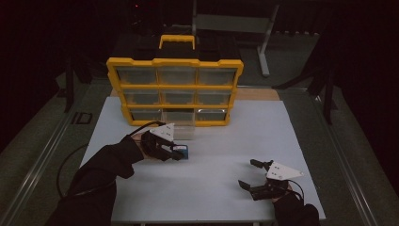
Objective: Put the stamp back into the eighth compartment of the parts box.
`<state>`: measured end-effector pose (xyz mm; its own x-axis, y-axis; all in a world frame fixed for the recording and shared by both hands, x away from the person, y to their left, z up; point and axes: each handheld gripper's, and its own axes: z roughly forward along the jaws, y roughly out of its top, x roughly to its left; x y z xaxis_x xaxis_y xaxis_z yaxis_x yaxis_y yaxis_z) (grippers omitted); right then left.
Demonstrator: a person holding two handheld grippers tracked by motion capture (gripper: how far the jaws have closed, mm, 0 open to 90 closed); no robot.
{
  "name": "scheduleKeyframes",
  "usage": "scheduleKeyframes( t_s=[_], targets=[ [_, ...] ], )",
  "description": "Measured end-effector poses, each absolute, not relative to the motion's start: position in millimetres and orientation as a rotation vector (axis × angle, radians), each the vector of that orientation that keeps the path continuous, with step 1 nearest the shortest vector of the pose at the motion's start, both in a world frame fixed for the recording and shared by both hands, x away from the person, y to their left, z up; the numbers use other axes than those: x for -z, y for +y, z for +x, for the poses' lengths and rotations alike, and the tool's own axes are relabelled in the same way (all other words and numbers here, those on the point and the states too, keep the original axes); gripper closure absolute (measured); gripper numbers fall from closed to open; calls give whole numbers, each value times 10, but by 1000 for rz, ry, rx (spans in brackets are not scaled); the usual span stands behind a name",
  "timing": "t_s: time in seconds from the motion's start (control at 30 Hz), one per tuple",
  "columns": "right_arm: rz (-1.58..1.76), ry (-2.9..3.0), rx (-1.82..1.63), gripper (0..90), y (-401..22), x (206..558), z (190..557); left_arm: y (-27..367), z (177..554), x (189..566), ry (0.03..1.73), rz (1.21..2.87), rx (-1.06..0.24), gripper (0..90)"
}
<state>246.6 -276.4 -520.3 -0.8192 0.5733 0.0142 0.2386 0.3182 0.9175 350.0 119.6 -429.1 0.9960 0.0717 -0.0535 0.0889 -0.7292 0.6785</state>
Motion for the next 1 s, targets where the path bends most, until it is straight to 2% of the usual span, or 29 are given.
scheduleKeyframes(
  t_s=[1.0],
  targets=[
    [729, 2278, -1502, 105, -2763, 5205, 2467, 1331, 3746, 3713, 190, 2339, -45, 700]
  ],
)
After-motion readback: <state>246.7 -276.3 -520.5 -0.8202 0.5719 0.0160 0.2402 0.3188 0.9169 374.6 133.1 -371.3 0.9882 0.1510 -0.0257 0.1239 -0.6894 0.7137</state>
